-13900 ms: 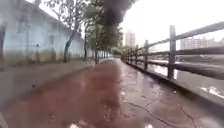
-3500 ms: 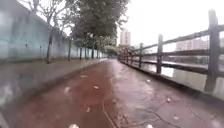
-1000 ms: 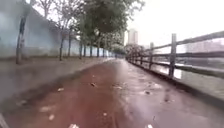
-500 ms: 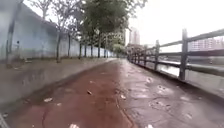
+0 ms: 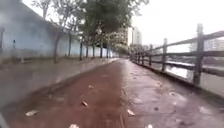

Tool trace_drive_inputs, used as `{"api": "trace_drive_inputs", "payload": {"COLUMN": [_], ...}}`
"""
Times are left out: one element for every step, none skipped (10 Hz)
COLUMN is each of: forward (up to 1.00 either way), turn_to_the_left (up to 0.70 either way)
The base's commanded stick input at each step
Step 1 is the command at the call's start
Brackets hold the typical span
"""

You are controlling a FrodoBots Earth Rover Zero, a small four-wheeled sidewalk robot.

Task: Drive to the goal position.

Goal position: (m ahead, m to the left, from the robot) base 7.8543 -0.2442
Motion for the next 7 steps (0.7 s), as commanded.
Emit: {"api": "trace_drive_inputs", "payload": {"forward": [0.85, 0.85, 0.85, 0.85, 0.85, 0.85, 0.85], "turn_to_the_left": [-0.32, -0.32, -0.32, -0.32, -0.2, 0.02, 0.02]}}
